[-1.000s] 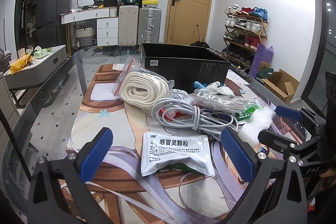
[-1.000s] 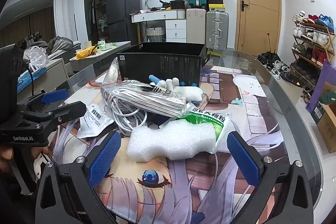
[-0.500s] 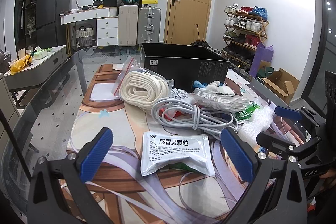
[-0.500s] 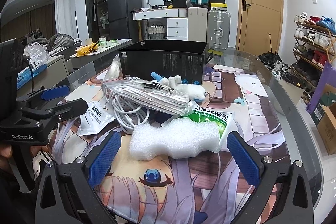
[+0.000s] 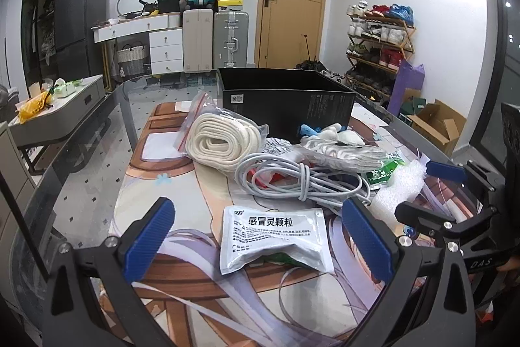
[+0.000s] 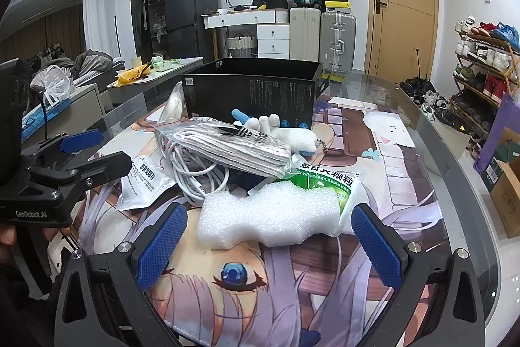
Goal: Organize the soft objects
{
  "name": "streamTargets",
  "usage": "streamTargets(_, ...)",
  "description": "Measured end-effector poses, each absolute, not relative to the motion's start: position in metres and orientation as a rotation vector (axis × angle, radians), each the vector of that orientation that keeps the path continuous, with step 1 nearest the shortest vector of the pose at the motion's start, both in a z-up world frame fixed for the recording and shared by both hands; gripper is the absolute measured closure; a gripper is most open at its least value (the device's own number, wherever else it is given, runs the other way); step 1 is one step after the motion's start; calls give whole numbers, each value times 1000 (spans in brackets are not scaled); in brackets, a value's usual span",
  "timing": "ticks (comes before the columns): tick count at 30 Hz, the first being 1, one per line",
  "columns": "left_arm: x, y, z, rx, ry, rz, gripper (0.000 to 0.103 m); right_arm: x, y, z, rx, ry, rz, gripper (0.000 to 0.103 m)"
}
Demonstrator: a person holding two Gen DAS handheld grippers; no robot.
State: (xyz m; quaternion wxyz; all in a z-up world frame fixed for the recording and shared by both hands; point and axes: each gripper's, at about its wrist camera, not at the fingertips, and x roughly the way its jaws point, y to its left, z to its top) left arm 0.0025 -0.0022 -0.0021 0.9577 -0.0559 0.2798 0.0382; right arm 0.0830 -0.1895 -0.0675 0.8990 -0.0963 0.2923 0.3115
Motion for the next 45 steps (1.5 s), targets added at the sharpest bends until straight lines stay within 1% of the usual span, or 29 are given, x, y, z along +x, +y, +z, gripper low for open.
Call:
streamTargets(4,4,-4,1,-80,579,82,0,86,-188,-68,-202,619,642,0)
streamTargets(12,6,4,9,-96,602,72,0,90,-179,-70,-265,644,640,0)
streamTargets(34,26,-8,-23,-48,785,44,0,107,-169,-76,-336,688,634,0)
streamTargets(45,27,-11,-25,-31,792,-7,0,107,-174,-76,-318,689,629,1)
